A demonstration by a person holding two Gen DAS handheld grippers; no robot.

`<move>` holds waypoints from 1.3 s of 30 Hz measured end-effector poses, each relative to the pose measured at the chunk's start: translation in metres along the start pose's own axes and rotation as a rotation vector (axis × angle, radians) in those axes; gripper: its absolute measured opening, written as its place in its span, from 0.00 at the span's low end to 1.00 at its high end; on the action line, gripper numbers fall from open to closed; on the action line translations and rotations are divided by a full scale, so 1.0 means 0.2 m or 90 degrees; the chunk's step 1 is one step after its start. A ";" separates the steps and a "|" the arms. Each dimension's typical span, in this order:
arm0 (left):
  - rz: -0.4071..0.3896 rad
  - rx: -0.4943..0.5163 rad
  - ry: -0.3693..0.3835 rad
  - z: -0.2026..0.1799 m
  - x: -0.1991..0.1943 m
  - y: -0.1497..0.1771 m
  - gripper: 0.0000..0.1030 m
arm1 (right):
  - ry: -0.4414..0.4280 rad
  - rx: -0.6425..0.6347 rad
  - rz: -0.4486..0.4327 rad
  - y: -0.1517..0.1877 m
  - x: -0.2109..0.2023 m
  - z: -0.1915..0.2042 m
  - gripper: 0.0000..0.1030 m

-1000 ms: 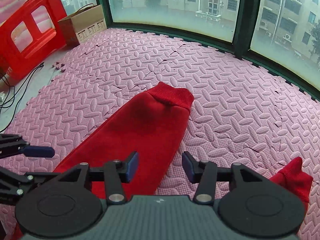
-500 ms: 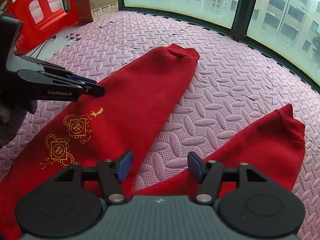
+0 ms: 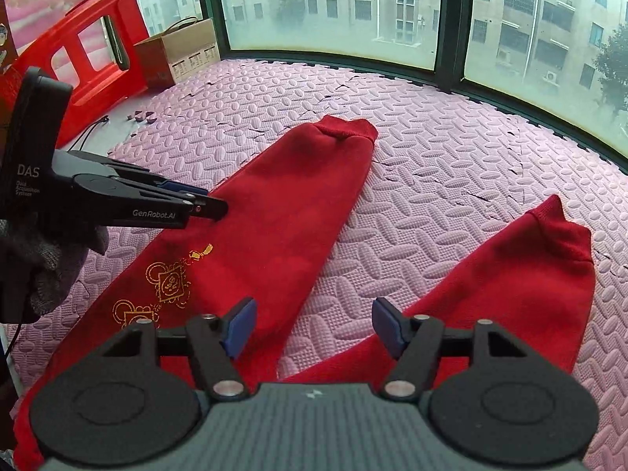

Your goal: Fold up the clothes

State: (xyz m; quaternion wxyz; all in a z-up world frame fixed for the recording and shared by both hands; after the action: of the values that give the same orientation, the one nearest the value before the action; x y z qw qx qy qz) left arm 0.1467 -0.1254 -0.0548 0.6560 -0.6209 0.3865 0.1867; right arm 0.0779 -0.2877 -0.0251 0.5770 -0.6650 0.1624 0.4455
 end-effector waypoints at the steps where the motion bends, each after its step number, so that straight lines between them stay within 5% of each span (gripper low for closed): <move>1: -0.002 -0.001 -0.001 0.01 0.00 0.00 0.10 | -0.002 -0.007 0.000 0.00 0.00 0.01 0.65; 10: 0.006 -0.045 -0.014 0.15 -0.03 0.00 0.10 | -0.010 -0.030 0.004 0.04 0.03 0.08 0.66; 16: -0.022 0.000 -0.041 0.09 -0.07 -0.07 0.12 | 0.006 0.004 -0.014 0.03 0.03 0.03 0.65; 30: 0.030 0.106 0.113 -0.27 -0.17 0.14 0.12 | 0.031 -0.047 -0.017 0.02 0.09 0.02 0.64; 39: 0.048 0.140 0.039 -0.11 -0.32 0.30 0.14 | 0.028 -0.078 0.006 0.04 0.14 0.07 0.65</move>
State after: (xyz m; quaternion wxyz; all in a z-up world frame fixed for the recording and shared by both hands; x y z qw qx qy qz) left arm 0.0573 -0.1230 -0.0460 0.7008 -0.5355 0.4474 0.1483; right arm 0.0818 -0.2684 -0.0514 0.5297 -0.7080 0.1507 0.4421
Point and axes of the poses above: each gripper's, at about its wrist camera, not at the fingertips, and x roughly the way its jaws point, z to its left, y to its underside, the point moved 10 cm from there along x, roughly the way its jaws point
